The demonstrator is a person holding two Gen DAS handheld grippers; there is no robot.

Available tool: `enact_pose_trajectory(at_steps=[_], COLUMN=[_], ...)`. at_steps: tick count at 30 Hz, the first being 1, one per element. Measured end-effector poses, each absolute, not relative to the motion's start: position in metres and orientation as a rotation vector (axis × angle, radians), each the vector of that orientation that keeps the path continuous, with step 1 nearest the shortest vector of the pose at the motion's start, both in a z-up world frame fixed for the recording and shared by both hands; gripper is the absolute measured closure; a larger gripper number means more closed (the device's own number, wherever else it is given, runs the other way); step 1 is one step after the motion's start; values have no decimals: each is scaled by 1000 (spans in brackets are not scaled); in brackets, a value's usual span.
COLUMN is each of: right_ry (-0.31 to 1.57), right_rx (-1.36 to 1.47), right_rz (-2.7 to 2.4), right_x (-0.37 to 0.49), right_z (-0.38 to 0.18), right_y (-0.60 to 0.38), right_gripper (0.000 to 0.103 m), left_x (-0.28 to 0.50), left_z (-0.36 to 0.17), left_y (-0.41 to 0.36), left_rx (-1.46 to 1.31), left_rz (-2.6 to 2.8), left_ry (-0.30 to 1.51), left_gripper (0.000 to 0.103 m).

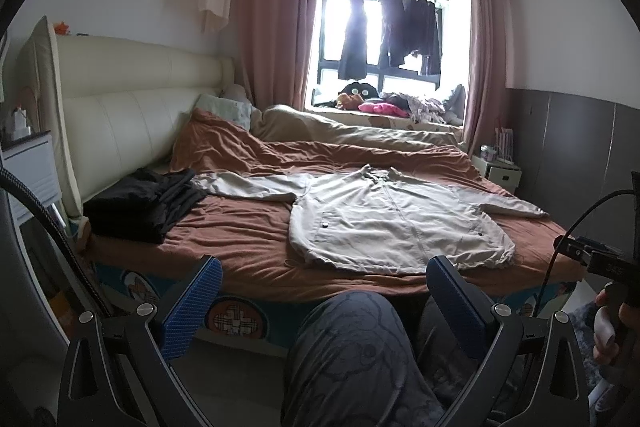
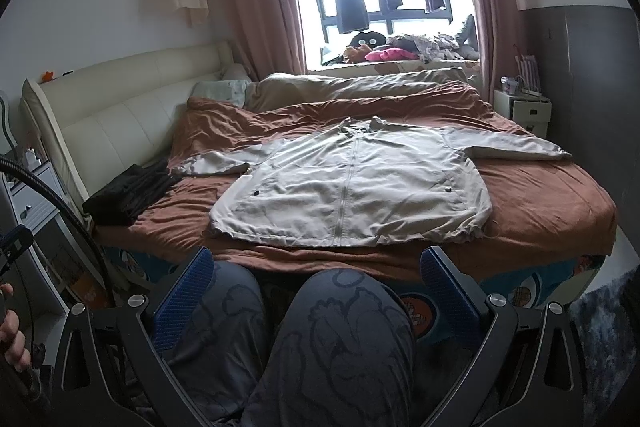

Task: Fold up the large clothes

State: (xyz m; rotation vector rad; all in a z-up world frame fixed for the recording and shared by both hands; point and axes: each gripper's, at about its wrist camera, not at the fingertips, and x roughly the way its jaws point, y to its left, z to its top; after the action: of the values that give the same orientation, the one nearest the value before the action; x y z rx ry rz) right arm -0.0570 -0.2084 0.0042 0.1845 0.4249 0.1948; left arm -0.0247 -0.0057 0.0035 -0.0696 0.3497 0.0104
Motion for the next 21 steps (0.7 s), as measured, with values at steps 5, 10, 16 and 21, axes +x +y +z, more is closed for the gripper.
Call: enact_pose_trajectory(at_steps=[5,10,16,21], right_ry=[426,430,436,436], right_rx=[185,188,195,193], right_rz=[197,191,186,186], right_x=[-58,-57,-57,-59], right_z=[4,2,2,2], right_y=[-210,-210,-211,-211], right_gripper=[0,0,0,0], left_x=[-25,-27,-28,-28], left_z=[3,3,5,5], left_y=[-6,-8,-9,-8], left_rx=[-71,-72,-75,-75], left_rz=[11,8,8,7], left_ry=[349,349,349,350], left_gripper=[0,0,0,0])
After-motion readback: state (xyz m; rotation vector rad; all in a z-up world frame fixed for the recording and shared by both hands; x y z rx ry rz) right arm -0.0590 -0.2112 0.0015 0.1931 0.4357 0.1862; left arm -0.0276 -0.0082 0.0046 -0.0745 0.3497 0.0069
